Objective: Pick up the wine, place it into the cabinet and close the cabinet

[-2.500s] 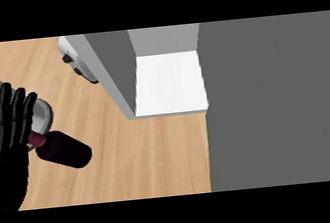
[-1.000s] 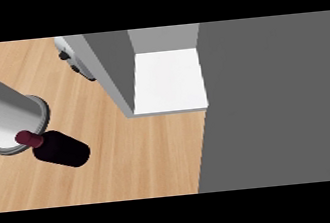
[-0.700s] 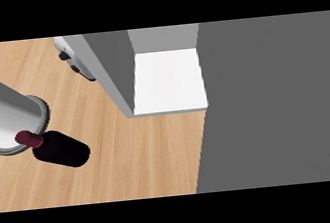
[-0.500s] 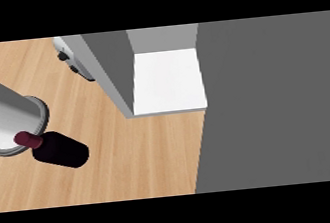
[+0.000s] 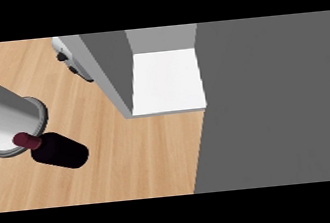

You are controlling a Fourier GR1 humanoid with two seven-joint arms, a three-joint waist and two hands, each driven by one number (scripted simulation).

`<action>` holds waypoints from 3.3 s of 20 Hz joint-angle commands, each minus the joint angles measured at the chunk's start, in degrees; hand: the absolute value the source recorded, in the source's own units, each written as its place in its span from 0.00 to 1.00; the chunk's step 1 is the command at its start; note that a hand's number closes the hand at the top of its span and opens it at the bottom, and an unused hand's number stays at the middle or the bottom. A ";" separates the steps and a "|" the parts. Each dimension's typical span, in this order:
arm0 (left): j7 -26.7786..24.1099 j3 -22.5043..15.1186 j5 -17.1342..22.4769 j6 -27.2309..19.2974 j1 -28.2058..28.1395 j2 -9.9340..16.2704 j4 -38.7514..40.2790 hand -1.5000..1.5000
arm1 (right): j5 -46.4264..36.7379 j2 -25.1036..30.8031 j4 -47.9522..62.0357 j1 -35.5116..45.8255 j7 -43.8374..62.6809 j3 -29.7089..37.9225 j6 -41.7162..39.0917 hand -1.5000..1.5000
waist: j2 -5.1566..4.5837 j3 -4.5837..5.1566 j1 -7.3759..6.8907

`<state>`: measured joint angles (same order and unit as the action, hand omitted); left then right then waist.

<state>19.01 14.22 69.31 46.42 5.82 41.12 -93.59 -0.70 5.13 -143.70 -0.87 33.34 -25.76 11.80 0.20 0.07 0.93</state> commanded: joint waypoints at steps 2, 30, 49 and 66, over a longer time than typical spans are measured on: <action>0.97 0.20 -1.75 2.45 2.96 -0.02 4.65 0.00 | -6.77 2.06 -10.74 -1.76 4.48 -1.88 1.72 0.00 | -0.01 0.00 0.26; -29.09 10.05 -51.75 20.56 6.56 -14.85 32.11 0.00 | -6.67 8.20 -11.01 3.85 7.70 -5.51 8.33 0.00 | -0.21 0.20 0.82; -53.41 1.80 -71.74 12.15 8.26 -14.87 47.49 0.00 | -4.74 10.72 -7.82 2.98 1.21 -7.56 11.65 0.00 | -0.45 0.33 1.89; -59.37 -9.11 -72.95 11.94 10.24 -15.87 55.96 0.00 | -4.56 13.27 -6.32 4.84 0.98 -7.12 13.44 0.00 | -0.26 0.29 1.43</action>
<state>-30.13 6.90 -3.06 47.92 16.63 24.42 -39.14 -3.04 17.26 -143.04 5.16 31.23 -32.94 24.96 -0.11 0.36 2.67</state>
